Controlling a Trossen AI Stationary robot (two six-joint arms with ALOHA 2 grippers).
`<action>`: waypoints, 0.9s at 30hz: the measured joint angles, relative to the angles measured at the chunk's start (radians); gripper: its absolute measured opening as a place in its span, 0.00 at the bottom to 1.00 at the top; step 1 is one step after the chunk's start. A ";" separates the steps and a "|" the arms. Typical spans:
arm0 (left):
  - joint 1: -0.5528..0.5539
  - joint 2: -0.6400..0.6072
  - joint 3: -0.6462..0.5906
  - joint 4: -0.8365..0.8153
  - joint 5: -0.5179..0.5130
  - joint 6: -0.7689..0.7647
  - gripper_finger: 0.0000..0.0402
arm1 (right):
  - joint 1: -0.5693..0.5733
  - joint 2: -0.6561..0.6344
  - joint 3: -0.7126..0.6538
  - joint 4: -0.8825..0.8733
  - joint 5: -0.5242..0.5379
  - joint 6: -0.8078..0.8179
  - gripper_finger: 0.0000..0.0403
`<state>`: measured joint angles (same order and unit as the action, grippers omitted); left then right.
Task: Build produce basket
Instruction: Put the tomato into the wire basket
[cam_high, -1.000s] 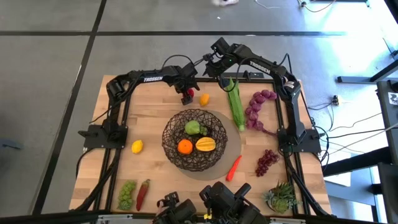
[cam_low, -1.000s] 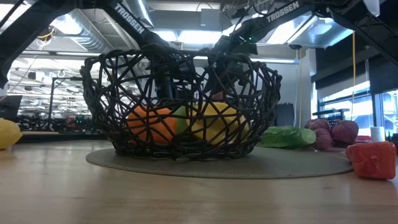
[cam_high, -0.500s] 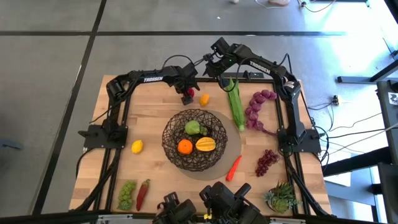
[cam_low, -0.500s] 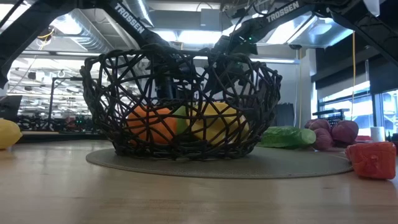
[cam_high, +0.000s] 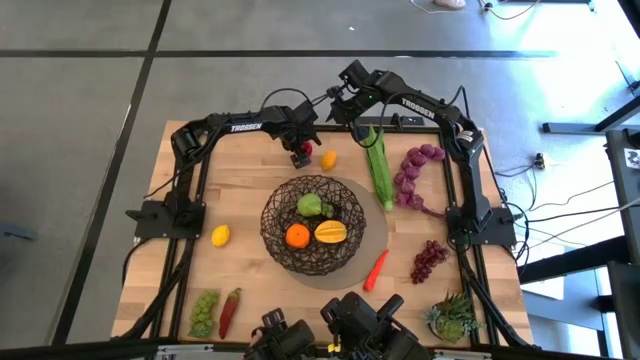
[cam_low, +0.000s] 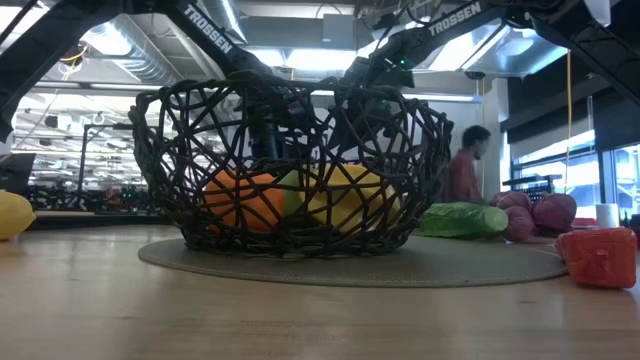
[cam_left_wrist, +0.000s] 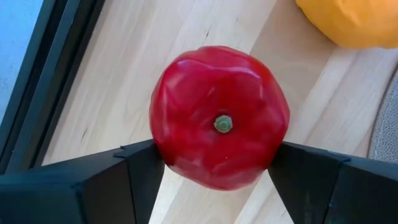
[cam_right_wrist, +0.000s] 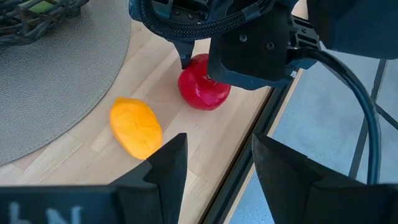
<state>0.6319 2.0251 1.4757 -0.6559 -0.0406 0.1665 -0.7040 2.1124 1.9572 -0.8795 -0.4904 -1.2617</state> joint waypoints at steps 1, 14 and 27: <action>0.000 0.000 0.000 -0.001 0.000 0.000 0.59 | 0.000 0.000 0.000 0.000 0.000 0.000 0.44; 0.001 -0.045 0.000 -0.097 0.000 0.001 0.59 | 0.000 0.000 0.000 0.000 0.000 0.000 0.44; -0.004 -0.185 0.000 -0.245 -0.002 -0.030 0.59 | 0.000 0.000 0.000 0.001 0.000 0.000 0.44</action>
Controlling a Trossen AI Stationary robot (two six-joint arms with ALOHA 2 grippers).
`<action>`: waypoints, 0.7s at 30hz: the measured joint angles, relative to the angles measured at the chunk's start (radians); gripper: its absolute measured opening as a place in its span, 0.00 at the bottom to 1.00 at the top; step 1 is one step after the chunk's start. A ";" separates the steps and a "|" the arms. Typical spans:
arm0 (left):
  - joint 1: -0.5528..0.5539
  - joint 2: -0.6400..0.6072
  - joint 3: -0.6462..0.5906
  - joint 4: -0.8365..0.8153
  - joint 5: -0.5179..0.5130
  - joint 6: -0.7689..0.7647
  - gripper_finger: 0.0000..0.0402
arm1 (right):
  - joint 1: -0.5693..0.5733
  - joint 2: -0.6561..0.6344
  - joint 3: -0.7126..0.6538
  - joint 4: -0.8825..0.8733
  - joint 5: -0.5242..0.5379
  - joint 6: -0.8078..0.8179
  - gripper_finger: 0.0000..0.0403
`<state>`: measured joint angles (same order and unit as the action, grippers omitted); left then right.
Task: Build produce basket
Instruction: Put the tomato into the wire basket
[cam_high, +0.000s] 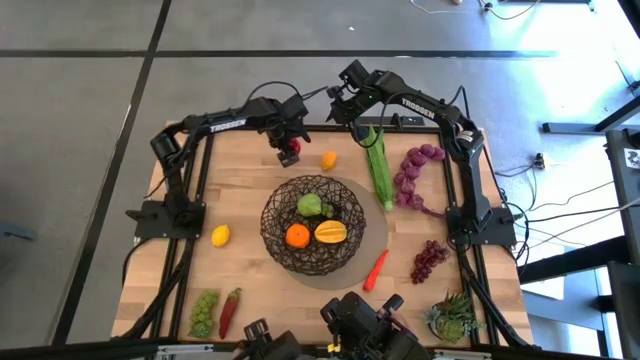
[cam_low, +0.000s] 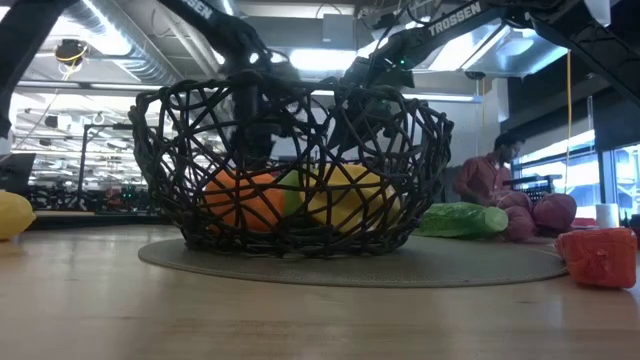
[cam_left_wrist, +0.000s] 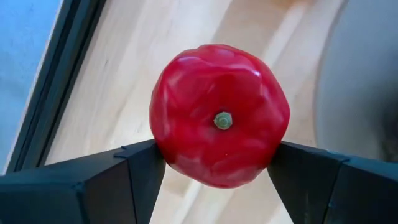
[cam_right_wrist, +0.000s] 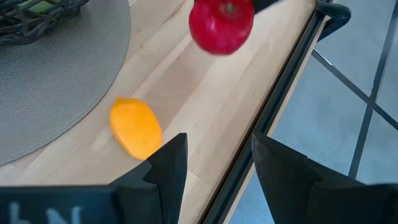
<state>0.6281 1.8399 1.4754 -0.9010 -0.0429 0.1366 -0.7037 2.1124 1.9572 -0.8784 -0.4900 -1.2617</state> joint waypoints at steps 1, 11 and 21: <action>0.000 -0.016 0.000 -0.004 0.000 -0.004 0.59 | 0.000 0.000 0.000 0.000 0.000 0.000 0.44; -0.016 -0.156 0.000 -0.076 0.011 -0.054 0.59 | 0.000 0.000 0.000 0.016 0.000 0.084 0.44; -0.093 -0.257 0.000 -0.136 0.088 -0.078 0.59 | 0.013 -0.009 0.000 -0.086 -0.091 0.076 0.44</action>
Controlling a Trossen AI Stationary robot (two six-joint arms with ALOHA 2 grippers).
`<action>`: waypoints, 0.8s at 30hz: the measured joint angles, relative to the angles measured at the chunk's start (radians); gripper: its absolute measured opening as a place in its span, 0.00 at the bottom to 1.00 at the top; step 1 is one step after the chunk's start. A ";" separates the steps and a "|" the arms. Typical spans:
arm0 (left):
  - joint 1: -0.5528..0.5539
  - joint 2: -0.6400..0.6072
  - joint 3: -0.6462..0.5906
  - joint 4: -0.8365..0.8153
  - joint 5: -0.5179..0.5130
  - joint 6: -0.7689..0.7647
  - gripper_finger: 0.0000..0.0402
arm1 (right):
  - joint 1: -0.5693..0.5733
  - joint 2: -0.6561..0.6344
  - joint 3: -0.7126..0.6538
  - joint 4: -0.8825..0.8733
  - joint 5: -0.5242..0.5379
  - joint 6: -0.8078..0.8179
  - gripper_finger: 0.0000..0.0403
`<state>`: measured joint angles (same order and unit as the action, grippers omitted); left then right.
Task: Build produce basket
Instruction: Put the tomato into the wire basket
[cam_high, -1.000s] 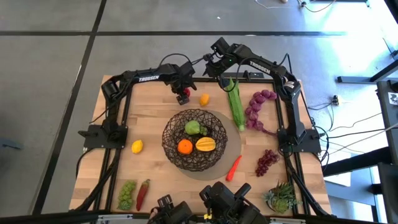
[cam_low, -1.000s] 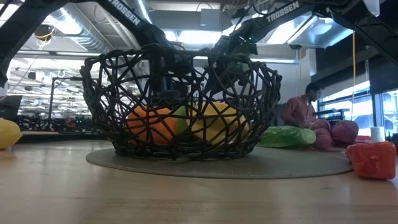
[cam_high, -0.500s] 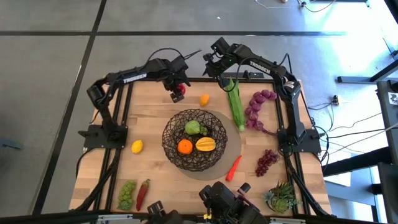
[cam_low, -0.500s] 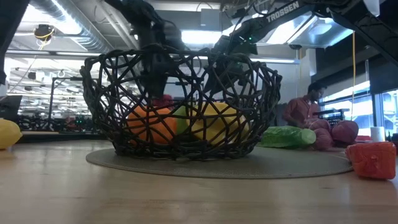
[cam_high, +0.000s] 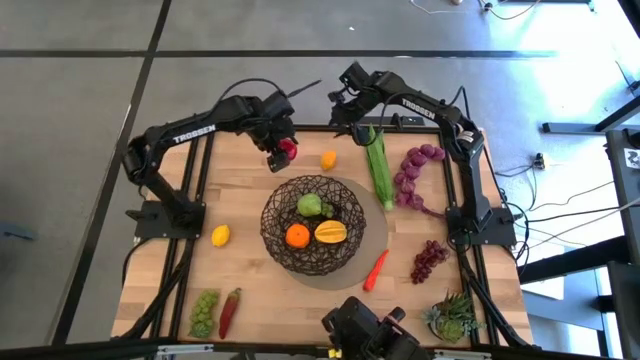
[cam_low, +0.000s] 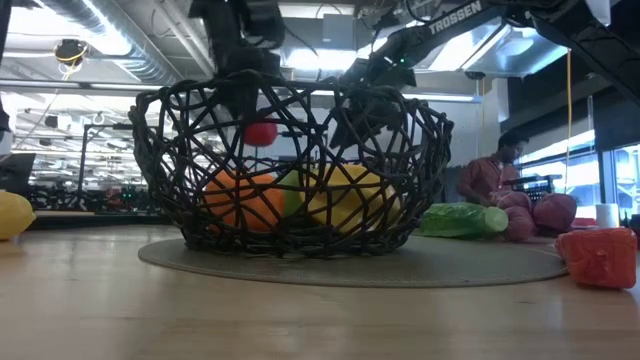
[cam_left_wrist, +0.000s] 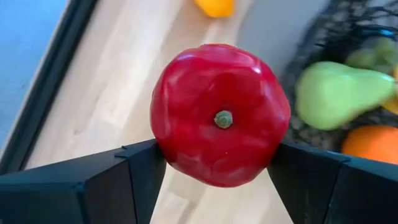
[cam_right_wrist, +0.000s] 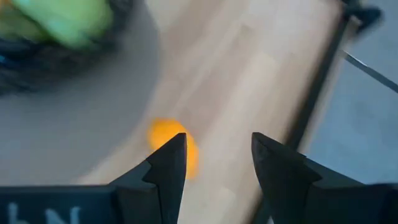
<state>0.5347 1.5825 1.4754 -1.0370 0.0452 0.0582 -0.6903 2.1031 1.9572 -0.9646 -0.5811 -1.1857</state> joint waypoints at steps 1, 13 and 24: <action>-0.011 -0.008 0.000 -0.004 0.004 0.000 0.59 | 0.001 -0.006 0.000 -0.025 -0.033 -0.016 0.44; -0.169 -0.035 0.000 -0.092 0.052 0.003 0.59 | 0.044 -0.161 0.019 -0.210 -0.103 -0.021 0.44; -0.333 -0.029 0.000 -0.074 0.051 0.053 0.59 | 0.137 -0.297 0.019 -0.249 -0.163 0.092 0.44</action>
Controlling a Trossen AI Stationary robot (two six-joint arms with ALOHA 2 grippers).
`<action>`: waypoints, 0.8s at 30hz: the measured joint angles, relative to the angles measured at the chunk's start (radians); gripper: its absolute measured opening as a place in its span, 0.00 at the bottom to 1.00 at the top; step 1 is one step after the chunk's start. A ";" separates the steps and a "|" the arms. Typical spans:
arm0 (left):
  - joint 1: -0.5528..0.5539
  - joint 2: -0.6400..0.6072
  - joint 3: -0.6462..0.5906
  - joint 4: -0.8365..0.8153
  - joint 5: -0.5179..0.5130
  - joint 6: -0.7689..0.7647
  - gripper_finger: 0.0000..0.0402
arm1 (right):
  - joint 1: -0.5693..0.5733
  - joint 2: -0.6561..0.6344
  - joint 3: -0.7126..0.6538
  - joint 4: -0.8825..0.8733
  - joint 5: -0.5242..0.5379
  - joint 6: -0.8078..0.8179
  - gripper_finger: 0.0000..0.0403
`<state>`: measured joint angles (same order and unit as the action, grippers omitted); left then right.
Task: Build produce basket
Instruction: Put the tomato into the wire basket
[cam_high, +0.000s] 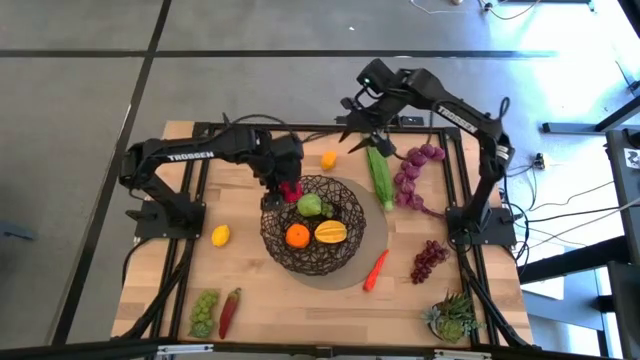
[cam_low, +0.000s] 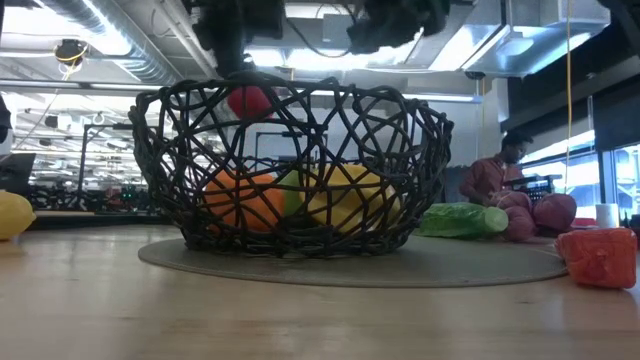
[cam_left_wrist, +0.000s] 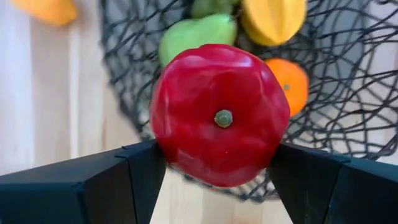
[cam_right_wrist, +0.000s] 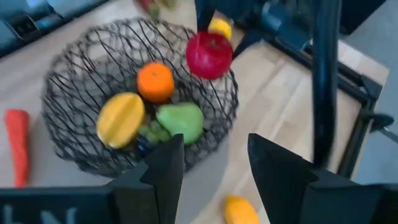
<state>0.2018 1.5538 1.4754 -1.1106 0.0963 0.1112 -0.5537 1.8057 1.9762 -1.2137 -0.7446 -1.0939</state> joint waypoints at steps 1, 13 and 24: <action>-0.014 0.004 0.000 0.007 0.000 -0.003 0.59 | 0.008 -0.012 0.000 -0.004 -0.016 0.004 0.44; -0.119 0.087 0.000 0.012 -0.072 -0.057 0.59 | 0.072 -0.104 0.000 -0.048 -0.061 0.032 0.44; -0.153 0.264 -0.002 0.021 -0.088 -0.080 0.59 | 0.087 -0.148 0.000 -0.059 -0.061 0.043 0.44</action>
<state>0.0490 1.8176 1.4738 -1.0893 0.0083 0.0309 -0.4667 1.6577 1.9766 -1.2725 -0.8059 -1.0507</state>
